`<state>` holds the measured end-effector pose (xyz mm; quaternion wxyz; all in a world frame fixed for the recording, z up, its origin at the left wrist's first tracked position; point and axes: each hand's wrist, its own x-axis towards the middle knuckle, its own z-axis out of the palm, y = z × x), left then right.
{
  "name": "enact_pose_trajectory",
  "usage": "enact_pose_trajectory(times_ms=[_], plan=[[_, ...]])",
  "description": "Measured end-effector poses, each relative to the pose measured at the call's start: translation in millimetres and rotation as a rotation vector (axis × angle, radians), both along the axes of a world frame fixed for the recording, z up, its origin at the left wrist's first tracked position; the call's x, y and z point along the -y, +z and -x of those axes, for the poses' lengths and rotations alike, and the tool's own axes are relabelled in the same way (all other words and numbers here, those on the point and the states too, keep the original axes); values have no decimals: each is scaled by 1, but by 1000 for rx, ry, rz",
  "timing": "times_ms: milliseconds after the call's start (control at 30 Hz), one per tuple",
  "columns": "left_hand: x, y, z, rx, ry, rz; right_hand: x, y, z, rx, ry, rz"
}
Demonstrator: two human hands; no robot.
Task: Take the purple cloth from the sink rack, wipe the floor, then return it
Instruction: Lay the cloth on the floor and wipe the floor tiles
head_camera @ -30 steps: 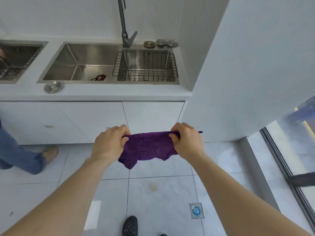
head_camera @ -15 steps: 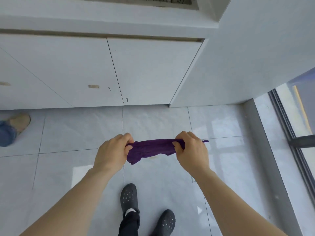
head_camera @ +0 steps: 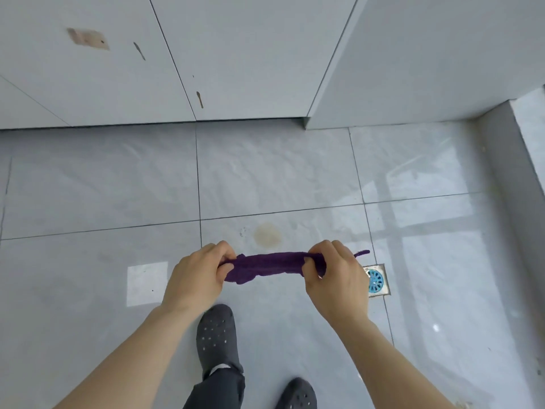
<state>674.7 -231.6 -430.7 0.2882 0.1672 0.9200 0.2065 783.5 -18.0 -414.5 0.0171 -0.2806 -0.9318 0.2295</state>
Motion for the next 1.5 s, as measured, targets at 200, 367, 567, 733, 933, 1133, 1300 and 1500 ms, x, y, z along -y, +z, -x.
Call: enact_pose_trajectory(times_ms=[200,367,567,733,933,1133,1300,1500], plan=[[-10,-122,1,28,-31,-22,-6,-120,-3,-24,-40,-26],[-14,-209,11,8,-98,-49,-13,-211,5,-61,-61,-40],[-20,-281,16,-69,-204,-71,-14,-287,19,-128,-50,-79],[-29,-313,6,-81,-322,-125,-10,-322,27,-194,-30,-74],[-29,-324,16,-271,-217,-210,4,-328,31,-163,-247,-167],[-7,-352,64,-493,77,-21,59,-363,21,143,-13,-6],[2,-387,73,-421,52,148,51,-386,49,180,8,-118],[2,-391,73,-440,35,182,24,-405,72,-2,38,-138]])
